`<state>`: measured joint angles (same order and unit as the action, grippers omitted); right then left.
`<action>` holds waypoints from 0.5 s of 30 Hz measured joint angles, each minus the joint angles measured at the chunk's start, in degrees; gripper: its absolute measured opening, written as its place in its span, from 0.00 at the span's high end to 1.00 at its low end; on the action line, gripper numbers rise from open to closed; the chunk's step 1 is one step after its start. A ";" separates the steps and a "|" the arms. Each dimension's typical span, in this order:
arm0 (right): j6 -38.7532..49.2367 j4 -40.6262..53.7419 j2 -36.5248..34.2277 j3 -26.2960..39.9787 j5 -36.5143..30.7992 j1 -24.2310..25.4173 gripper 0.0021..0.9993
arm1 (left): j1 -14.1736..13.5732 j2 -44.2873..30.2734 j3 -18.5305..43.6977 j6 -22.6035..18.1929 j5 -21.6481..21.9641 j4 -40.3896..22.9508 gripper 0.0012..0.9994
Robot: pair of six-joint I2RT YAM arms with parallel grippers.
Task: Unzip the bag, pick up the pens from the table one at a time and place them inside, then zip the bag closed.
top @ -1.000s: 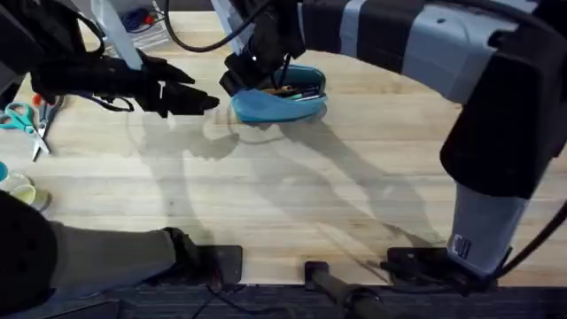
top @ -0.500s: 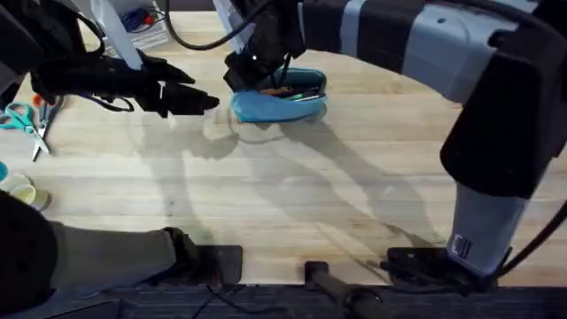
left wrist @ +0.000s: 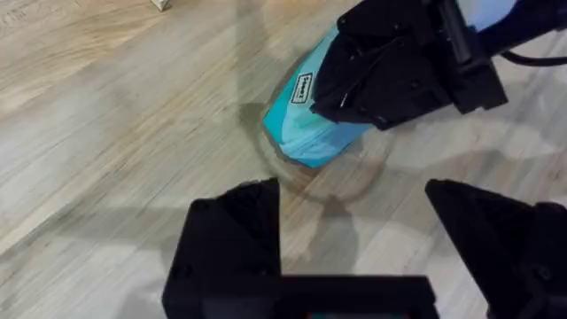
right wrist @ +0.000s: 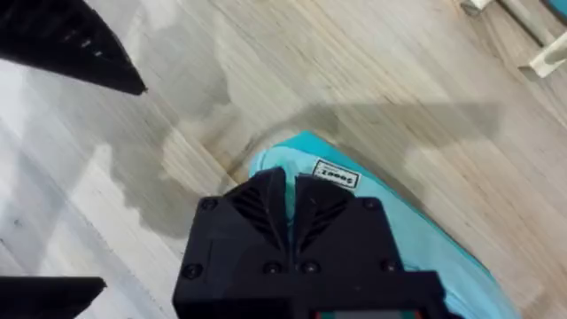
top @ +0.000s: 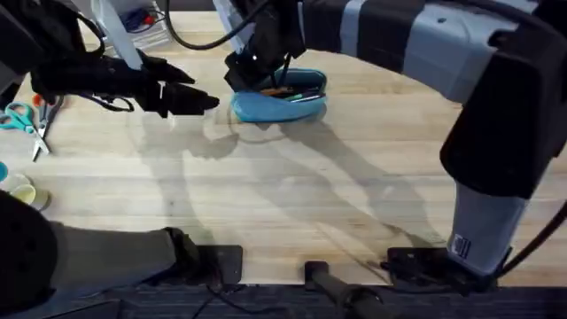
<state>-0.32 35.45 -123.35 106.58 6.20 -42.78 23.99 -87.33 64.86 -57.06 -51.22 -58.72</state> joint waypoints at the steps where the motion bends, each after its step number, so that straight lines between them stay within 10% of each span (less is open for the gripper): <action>1: 0.00 0.48 0.00 0.27 -0.02 0.00 0.97 | 0.00 0.00 0.00 0.00 0.00 0.00 0.01; 15: -0.13 3.88 0.00 7.18 -3.43 0.04 0.97 | 0.00 0.00 0.00 0.00 0.00 0.00 0.01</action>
<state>-0.45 39.33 -123.35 113.76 2.76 -42.74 23.99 -87.33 64.86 -57.06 -51.22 -58.72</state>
